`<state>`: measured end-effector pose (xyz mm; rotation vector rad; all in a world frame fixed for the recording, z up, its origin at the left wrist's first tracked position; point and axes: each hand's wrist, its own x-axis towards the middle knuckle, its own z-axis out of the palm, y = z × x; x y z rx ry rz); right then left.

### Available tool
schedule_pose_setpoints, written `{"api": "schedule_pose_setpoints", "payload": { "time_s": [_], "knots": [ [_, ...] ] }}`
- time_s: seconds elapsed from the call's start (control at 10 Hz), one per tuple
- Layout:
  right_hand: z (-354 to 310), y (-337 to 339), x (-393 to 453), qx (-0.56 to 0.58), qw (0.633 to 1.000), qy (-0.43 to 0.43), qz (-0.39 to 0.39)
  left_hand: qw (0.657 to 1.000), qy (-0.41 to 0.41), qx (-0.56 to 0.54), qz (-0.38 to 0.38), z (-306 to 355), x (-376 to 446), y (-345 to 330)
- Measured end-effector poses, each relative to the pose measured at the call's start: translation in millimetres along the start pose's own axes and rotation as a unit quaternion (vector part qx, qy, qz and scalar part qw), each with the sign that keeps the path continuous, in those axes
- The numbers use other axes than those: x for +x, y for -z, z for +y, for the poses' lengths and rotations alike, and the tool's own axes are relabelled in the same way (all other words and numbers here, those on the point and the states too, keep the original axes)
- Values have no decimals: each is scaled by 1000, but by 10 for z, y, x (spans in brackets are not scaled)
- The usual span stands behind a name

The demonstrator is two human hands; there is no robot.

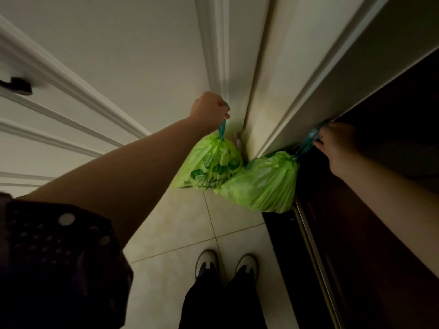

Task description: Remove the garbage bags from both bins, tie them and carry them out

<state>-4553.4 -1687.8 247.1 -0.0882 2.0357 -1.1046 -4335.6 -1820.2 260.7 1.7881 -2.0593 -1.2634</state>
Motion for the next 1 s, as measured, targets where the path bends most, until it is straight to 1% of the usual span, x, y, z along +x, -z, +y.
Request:
{"api": "schedule_pose_setpoints", "payload": {
  "time_s": [0.1, 0.2, 0.3, 0.4, 0.5, 0.6, 0.7, 0.8, 0.9, 1.0],
  "knots": [
    [-69, 55, 20, -6, 1000, 2, -2, 998, 1, -54, 27, 63, -1, -100],
    [-90, 104, 63, -32, 999, 2, 6, 998, 7, -62, 21, 83, 11, -152],
    [-9, 89, 44, -97, 995, -3, 8, 1000, 5, 9, -26, 44, 4, -182],
    [49, 127, 30, -131, 991, -19, -20, 998, 16, 24, -52, -31, -57, -206],
    [80, 186, 52, -134, 990, -27, -37, 997, 30, 13, -67, -115, -122, -232],
    [126, 225, 50, -107, 992, -30, -63, 997, 33, 21, -72, -184, -172, -263],
    [177, 247, 66, -104, 992, -23, -72, 998, 26, 20, -56, -242, -209, -285],
    [196, 259, 20, -148, 987, 3, -58, 999, 17, 28, -31, -283, -241, -272],
    [207, 284, -38, -212, 974, 66, -39, 999, 1, 37, -14, -346, -276, -237],
    [201, 333, -171, -253, 961, 107, -44, 999, 1, 35, -4, -430, -360, -163]
  ]
}}
